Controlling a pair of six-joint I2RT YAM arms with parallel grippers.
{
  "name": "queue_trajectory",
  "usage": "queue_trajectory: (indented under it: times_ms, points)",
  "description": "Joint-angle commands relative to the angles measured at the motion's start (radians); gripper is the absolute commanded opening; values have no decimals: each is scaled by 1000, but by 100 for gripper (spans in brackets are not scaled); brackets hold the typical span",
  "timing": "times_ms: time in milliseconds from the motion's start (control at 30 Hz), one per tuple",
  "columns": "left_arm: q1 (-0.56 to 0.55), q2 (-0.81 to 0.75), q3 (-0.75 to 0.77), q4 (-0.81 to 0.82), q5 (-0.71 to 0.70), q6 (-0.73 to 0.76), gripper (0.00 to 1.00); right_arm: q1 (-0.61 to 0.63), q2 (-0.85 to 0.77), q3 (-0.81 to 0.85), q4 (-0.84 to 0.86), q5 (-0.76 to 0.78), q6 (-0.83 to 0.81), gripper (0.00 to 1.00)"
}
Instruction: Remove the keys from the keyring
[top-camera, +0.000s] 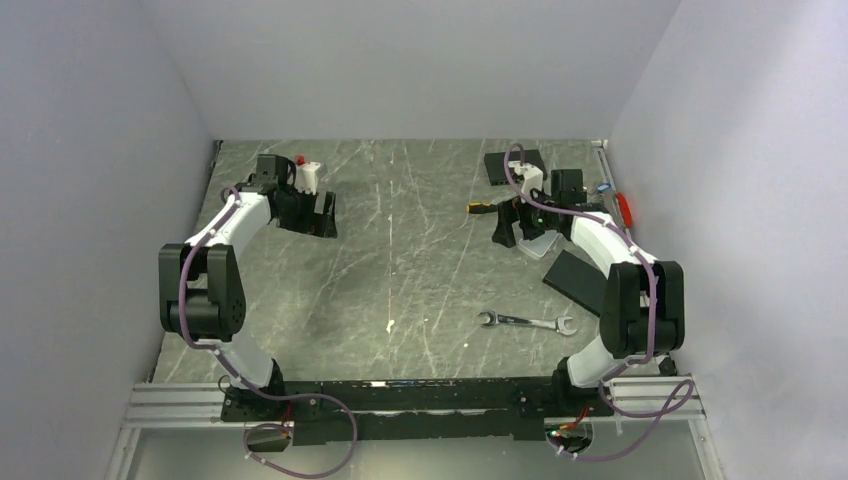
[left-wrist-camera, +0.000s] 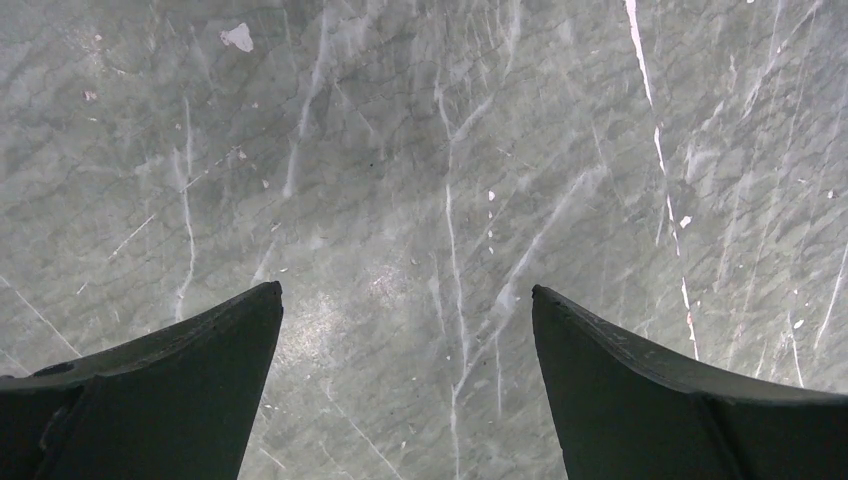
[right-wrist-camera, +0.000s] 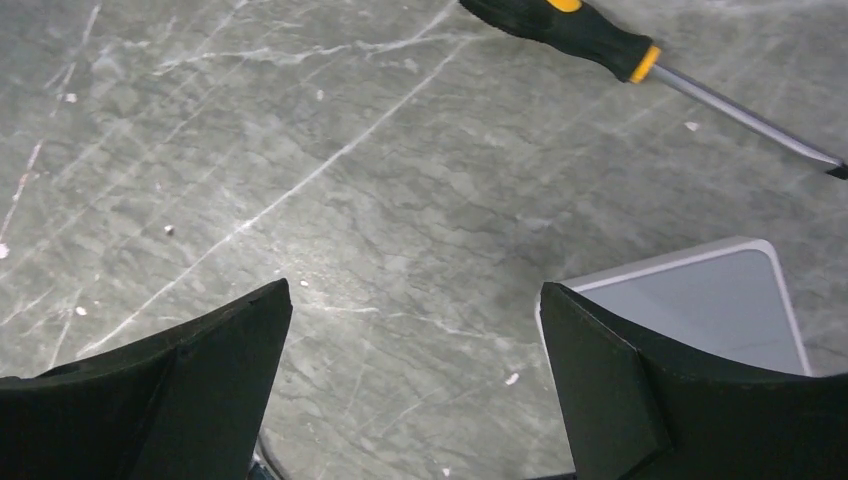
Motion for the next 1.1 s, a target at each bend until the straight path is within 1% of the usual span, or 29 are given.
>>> queue_trajectory:
  times_ms: [0,133,300,433,533,733,800,933,1067]
  points:
    - [-3,-43,2,25,19,-16,99,-4,-37,50,-33,71,-45,100]
    - [-3,-43,4,24,18,-21,99,-3,-76,51,-51,148,-82,100]
    - [-3,-42,9,18,22,-25,99,-6,-110,46,-59,285,-122,100]
    - [-3,-41,7,15,22,-25,99,-19,-116,59,-58,392,-155,100]
    - [-3,-42,14,11,16,-28,99,-34,-99,71,-27,498,-169,100]
    - [-3,-48,15,7,8,-29,99,-40,-13,75,76,779,-234,100]
    - [-3,-53,9,11,15,-27,99,-40,11,78,109,829,-247,100]
    - [-3,-45,16,7,30,-32,99,-93,72,79,196,897,-282,97]
    - [-3,-32,23,-1,49,-36,99,-95,114,22,384,1006,-377,96]
